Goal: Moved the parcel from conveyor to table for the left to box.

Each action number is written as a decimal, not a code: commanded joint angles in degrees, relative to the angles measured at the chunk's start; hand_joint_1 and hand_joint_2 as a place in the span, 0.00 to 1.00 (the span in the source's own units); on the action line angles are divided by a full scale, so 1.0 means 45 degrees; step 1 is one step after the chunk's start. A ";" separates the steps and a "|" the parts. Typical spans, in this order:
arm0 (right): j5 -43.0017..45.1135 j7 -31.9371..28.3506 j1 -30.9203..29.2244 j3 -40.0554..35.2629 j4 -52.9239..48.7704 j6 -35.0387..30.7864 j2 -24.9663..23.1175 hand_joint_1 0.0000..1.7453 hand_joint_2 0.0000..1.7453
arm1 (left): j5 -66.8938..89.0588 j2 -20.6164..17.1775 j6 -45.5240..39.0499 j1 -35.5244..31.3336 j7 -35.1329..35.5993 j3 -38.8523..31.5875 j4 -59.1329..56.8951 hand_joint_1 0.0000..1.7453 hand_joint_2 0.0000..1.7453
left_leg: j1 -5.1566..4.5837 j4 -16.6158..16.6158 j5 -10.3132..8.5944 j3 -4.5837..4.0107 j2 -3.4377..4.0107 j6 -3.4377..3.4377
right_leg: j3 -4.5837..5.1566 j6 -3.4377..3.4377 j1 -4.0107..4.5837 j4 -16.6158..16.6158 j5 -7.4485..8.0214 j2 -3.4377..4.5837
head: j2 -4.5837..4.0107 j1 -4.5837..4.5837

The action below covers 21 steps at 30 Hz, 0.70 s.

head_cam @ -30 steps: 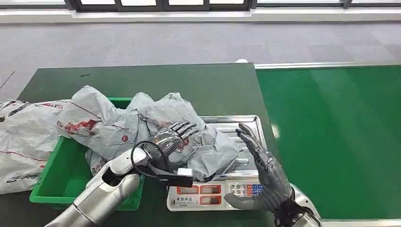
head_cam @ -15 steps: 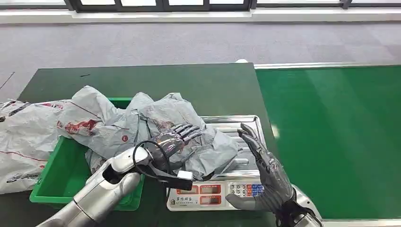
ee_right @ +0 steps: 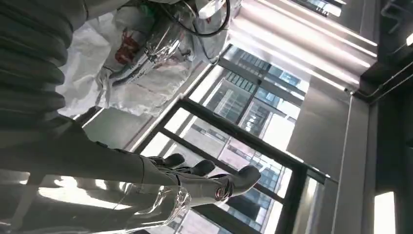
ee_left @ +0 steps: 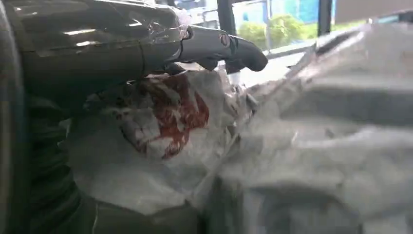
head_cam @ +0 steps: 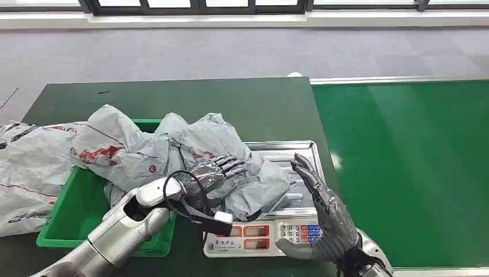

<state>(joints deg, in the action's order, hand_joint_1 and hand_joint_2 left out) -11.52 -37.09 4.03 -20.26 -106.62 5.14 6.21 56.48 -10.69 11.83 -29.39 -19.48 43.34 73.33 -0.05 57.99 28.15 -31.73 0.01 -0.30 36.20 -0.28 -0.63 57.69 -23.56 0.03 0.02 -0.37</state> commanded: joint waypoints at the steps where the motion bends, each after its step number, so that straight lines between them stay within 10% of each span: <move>1: 0.0031 -0.0003 -0.0259 0.0059 0.0487 0.0117 0.0213 0.00 1.00 | 0.0554 -0.1076 0.1276 -0.0410 -0.0603 0.1960 -0.0369 1.00 1.00 | 0.0009 -0.0015 -0.0017 -0.0008 0.0009 -0.0005 | -0.0004 0.0002 0.0009 -0.0025 0.0023 0.0009 | 0.0000 0.0000; 21: -0.0007 0.0180 -0.0846 -0.0368 0.0379 0.0315 0.0212 0.00 1.00 | 0.2020 -0.0635 -0.1017 -0.1615 -0.0419 0.2787 0.0676 1.00 1.00 | 0.0015 -0.0001 -0.0019 0.0038 0.0009 -0.0016 | 0.0020 0.0009 0.0014 -0.0006 0.0017 0.0002 | 0.0000 -0.0005</move>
<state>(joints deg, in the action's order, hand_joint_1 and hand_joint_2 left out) -11.96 -36.26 1.34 -20.46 -106.47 6.51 5.79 64.81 -12.39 9.13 -35.32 -22.18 52.92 74.32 -0.01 57.99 28.06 -31.54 0.04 -0.36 36.29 -0.23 -0.60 57.71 -23.46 0.03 0.02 -0.39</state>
